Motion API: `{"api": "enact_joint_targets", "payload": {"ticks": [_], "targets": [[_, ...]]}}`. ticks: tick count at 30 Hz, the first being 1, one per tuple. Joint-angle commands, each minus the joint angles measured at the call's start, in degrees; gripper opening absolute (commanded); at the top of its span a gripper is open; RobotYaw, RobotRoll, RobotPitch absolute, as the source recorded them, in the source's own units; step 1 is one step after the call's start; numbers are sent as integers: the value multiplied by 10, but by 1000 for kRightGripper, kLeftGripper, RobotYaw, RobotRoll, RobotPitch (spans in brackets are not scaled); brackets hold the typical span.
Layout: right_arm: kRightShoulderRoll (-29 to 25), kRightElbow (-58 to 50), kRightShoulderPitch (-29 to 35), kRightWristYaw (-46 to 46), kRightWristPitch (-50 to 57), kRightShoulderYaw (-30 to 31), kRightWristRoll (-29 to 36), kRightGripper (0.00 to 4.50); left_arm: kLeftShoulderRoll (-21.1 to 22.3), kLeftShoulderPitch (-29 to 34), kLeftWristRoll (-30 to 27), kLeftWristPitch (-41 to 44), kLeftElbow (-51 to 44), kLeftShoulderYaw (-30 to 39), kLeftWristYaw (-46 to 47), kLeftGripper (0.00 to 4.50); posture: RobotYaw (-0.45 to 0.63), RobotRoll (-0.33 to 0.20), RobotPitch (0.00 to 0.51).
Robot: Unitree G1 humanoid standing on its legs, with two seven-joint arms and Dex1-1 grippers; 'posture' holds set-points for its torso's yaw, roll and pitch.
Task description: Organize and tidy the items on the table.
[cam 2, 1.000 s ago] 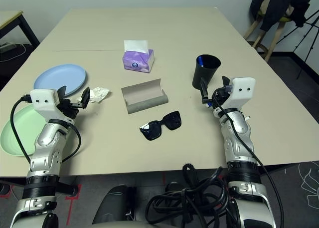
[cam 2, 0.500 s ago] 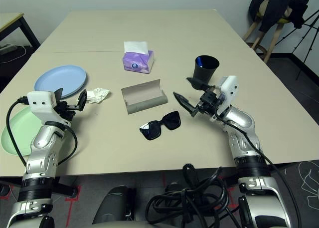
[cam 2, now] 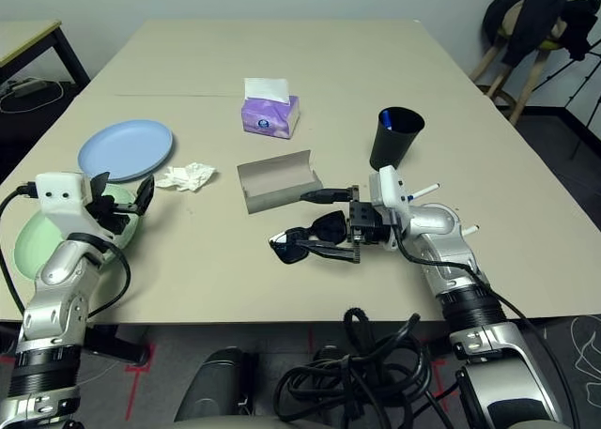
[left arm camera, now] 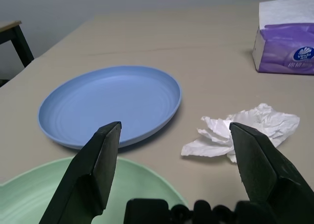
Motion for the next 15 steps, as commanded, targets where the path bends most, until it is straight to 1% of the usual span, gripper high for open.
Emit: {"api": "enact_joint_targets", "payload": {"ticks": [1, 5, 7, 8, 10, 12, 15], "targets": [[7, 10, -8, -10, -1, -5, 0, 4482, 27, -11, -15, 84, -16, 29, 16, 4500, 186, 0, 63], [13, 12, -5, -21, 0, -7, 0, 4482, 57, -41, -23, 171, -12, 66, 46, 4500, 190, 0, 64], [15, 11, -3, -27, 0, -7, -1, 4482, 88, -54, -13, 239, -3, 68, 55, 4500, 191, 0, 65], [17, 11, -1, -29, -1, -6, -2, 4482, 107, -64, -12, 291, 5, 74, 62, 4500, 192, 0, 65], [18, 10, 2, -32, -2, -5, -3, 4482, 132, -84, -10, 357, 21, 83, 73, 4500, 193, 0, 64], [19, 9, 4, -35, -3, -4, -4, 4482, 168, -103, -7, 386, 50, 81, 59, 4500, 194, 0, 64], [20, 8, 5, -39, -3, -3, -5, 4482, 201, -117, -10, 402, 81, 75, 35, 4500, 191, 0, 64]]}}
